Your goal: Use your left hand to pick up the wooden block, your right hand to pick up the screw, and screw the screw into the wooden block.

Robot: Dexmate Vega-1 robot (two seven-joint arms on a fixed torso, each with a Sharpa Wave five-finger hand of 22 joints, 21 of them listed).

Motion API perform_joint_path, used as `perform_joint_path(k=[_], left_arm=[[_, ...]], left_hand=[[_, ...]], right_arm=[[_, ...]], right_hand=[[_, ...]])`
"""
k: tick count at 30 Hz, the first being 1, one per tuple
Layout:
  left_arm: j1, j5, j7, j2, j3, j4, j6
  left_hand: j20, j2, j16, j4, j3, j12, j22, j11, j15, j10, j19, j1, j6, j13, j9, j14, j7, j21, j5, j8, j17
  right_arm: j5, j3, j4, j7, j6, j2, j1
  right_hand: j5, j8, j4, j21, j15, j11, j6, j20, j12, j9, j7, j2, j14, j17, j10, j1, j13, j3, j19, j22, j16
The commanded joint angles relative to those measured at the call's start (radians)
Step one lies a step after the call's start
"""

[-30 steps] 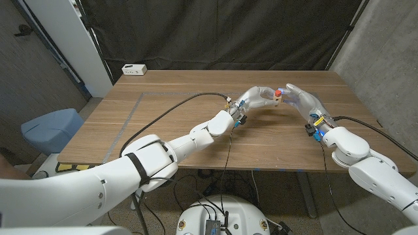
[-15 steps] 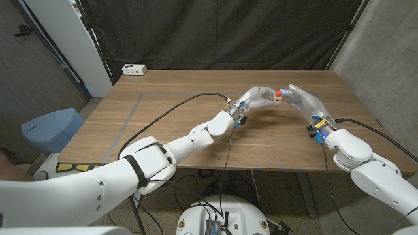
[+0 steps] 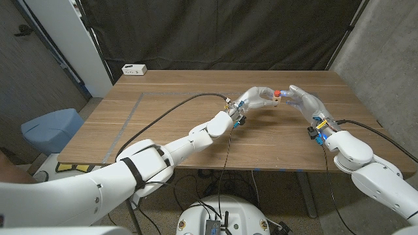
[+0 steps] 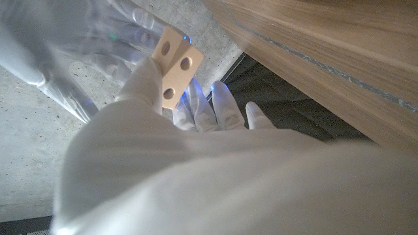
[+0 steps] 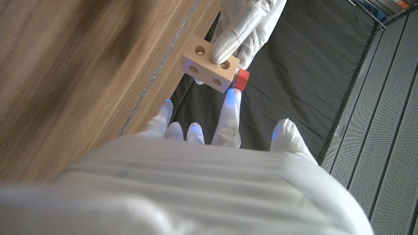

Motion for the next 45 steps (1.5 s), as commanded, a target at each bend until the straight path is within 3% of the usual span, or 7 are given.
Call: perform_joint_path(k=[1, 18, 25, 35, 45], left_arm=[[-0.002, -0.006, -0.010, -0.002, -0.007, 0.015, -0.006], [-0.026, -0.017, -0.012, -0.023, -0.004, 0.076, -0.025], [-0.043, -0.019, -0.005, -0.041, 0.003, 0.114, -0.037], [-0.064, -0.028, -0.001, -0.068, 0.017, 0.167, -0.050], [-0.079, -0.033, 0.011, -0.082, 0.033, 0.197, -0.061]], left_hand=[[-0.004, 0.035, 0.002, 0.020, 0.025, 0.058, 0.003, -0.085, -0.094, 0.095, 0.005, -0.016, 0.211, 0.014, 0.003, 0.004, -0.049, 0.003, 0.009, 0.009, 0.005], [-0.005, 0.035, 0.003, 0.020, 0.025, 0.058, 0.003, -0.085, -0.094, 0.093, 0.005, -0.015, 0.214, 0.016, 0.003, 0.002, -0.051, 0.003, 0.009, 0.009, 0.006], [-0.005, 0.034, 0.003, 0.019, 0.025, 0.059, 0.003, -0.085, -0.094, 0.093, 0.005, -0.016, 0.213, 0.017, 0.003, 0.003, -0.052, 0.003, 0.009, 0.009, 0.005], [-0.005, 0.035, 0.003, 0.020, 0.025, 0.059, 0.003, -0.085, -0.093, 0.091, 0.005, -0.016, 0.213, 0.018, 0.003, 0.003, -0.049, 0.002, 0.009, 0.009, 0.006], [-0.006, 0.034, 0.003, 0.019, 0.024, 0.059, 0.003, -0.086, -0.093, 0.094, 0.005, -0.016, 0.214, 0.017, 0.003, 0.003, -0.051, 0.002, 0.009, 0.009, 0.006]], right_arm=[[-0.003, 0.006, -0.015, 0.003, -0.021, -0.002, -0.010], [0.017, -0.012, 0.014, 0.073, -0.005, -0.016, 0.021], [0.017, -0.001, 0.013, 0.045, -0.004, -0.007, 0.017], [-0.007, 0.029, 0.000, -0.024, -0.007, 0.018, -0.005], [-0.025, 0.037, -0.006, -0.055, -0.015, 0.036, -0.004]], right_hand=[[-0.002, 0.008, 0.000, 0.007, 0.003, 0.000, 0.025, -0.005, 0.008, 0.003, 0.006, 0.004, 0.011, 0.002, 0.014, 0.006, 0.000, 0.007, 0.011, 0.005, 0.006], [-0.002, 0.010, -0.001, 0.005, 0.000, -0.006, 0.047, -0.013, 0.008, 0.003, 0.011, 0.006, 0.018, 0.001, 0.030, 0.007, 0.000, 0.008, 0.013, 0.005, 0.006], [-0.002, 0.007, -0.001, 0.004, -0.002, -0.006, 0.047, -0.018, 0.008, 0.003, 0.011, 0.008, 0.019, 0.000, 0.035, 0.009, 0.000, 0.010, 0.013, 0.005, 0.006], [-0.003, -0.001, -0.001, 0.018, 0.005, 0.021, 0.055, -0.001, 0.014, 0.003, 0.018, 0.005, 0.066, -0.001, 0.079, 0.010, 0.001, 0.009, 0.068, 0.004, 0.018], [-0.005, -0.021, -0.003, 0.022, 0.011, 0.030, 0.021, 0.012, 0.008, 0.004, 0.015, -0.002, 0.084, -0.001, 0.083, 0.010, 0.002, 0.007, 0.102, 0.004, 0.019]])
